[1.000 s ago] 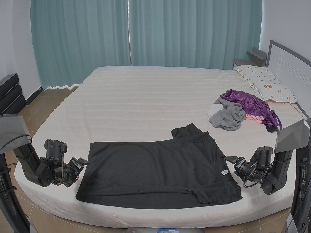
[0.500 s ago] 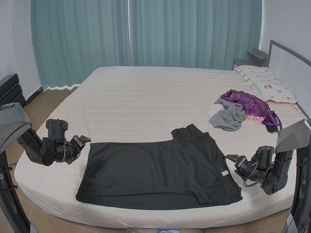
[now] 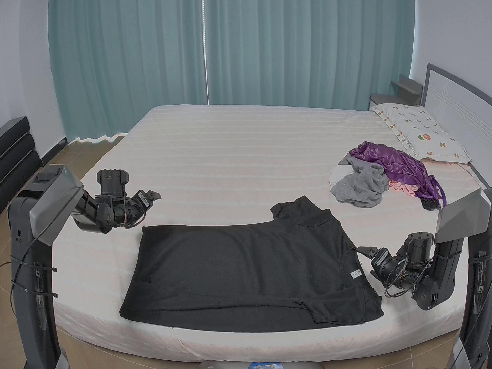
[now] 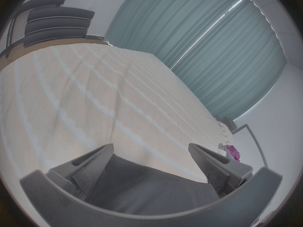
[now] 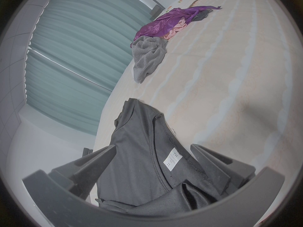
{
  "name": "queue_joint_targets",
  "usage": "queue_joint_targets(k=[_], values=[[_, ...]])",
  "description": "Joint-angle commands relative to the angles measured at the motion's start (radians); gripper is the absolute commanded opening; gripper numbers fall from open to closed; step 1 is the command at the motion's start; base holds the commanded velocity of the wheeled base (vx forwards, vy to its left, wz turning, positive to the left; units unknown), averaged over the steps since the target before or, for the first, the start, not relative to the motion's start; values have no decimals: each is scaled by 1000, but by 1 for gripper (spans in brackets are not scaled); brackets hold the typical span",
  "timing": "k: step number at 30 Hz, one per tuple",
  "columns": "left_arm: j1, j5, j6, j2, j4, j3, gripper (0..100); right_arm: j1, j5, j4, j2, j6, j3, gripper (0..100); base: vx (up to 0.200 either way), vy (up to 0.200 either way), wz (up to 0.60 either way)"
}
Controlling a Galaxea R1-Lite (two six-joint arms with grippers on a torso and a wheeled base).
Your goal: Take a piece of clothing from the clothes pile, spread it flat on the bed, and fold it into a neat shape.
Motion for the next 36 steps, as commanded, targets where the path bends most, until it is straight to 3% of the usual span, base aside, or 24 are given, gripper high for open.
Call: queue_joint_targets(k=[1, 19, 20, 32, 36], values=[[26, 15, 37, 126, 17, -68, 100, 7, -1, -2, 4, -1, 5, 100, 0, 0, 0], [20, 18, 49, 127, 18, -40, 100, 7, -1, -2, 6, -1, 5, 100, 0, 0, 0], [19, 18, 49, 127, 20, -40, 0, 7, -1, -2, 6, -2, 5, 100, 0, 0, 0], [22, 27, 60, 133, 49, -54, 0, 7, -1, -2, 6, -2, 5, 100, 0, 0, 0], [28, 99, 58, 138, 46, -68, 0, 7, -1, -1, 6, -2, 5, 100, 0, 0, 0]])
